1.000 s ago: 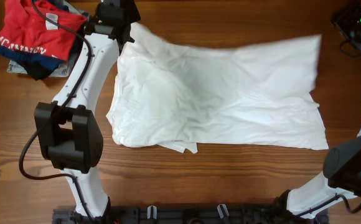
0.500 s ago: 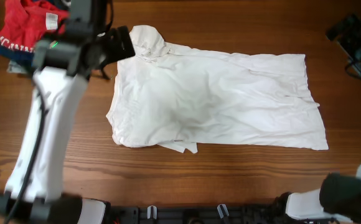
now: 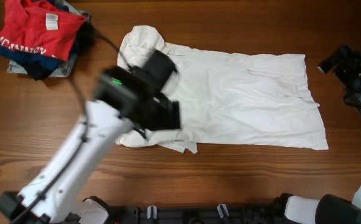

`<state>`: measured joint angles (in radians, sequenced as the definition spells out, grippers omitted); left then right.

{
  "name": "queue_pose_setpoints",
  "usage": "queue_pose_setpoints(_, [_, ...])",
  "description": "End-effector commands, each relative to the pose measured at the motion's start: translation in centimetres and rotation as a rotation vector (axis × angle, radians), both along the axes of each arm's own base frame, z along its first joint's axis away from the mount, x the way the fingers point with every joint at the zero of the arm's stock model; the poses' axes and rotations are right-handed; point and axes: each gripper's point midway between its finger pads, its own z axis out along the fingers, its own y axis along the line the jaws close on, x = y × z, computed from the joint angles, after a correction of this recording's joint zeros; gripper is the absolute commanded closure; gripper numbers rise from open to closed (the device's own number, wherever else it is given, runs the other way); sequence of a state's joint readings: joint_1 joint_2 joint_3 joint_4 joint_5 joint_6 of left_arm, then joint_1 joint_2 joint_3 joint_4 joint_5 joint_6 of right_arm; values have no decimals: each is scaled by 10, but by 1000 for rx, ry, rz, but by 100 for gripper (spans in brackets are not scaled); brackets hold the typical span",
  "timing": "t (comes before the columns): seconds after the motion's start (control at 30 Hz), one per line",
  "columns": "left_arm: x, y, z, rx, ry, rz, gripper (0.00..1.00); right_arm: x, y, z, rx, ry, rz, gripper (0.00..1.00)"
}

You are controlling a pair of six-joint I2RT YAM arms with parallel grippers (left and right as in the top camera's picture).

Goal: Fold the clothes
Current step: 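Grasp the lower-left corner of the T-shirt with the left gripper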

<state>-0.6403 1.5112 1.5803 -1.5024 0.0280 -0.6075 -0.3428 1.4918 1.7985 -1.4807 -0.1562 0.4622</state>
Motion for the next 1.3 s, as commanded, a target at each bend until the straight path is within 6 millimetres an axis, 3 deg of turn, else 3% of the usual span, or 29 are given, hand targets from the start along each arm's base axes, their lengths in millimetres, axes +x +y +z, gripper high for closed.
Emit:
queue_pose_setpoints(0.0, [-35, -31, -50, -2, 97, 23, 12, 1, -1, -2, -16, 1, 11, 0])
queue_pose_setpoints(0.1, [-53, -44, -82, -20, 144, 19, 22, 5, -10, 0, -57, -17, -4, 0])
queue_pose_setpoints(0.2, [-58, -56, -120, -43, 138, 5, 16, 10, -12, 2, -70, -39, -6, 0])
queue_pose_setpoints(0.33, [-53, -69, -164, -55, 124, -19, 16, 14, -13, 4, -76, -53, -6, 0])
queue_pose_setpoints(0.53, [-42, -80, -211, -10, 140, -115, 17, 13, -13, 4, -82, -51, 10, 0])
queue_pose_setpoints(0.77, [-24, -81, -216, 15, 57, -111, 22, 11, -18, 2, -112, -37, 7, 0])
queue_pose_setpoints(0.9, [-13, -70, -216, 78, -6, -101, 27, 9, -20, -9, -114, -3, 3, 0])
queue_pose_setpoints(1.0, [-10, -68, -216, 93, -25, -98, 28, 10, -20, -29, -102, 30, 4, 0])
queue_pose_setpoints(1.17, [-11, -66, -216, 100, -19, -99, 42, 15, -22, -71, -84, 70, -3, 0])
queue_pose_setpoints(1.27, [-13, -64, -216, 108, -11, -100, 67, 15, -23, -89, -69, 84, -28, 0])
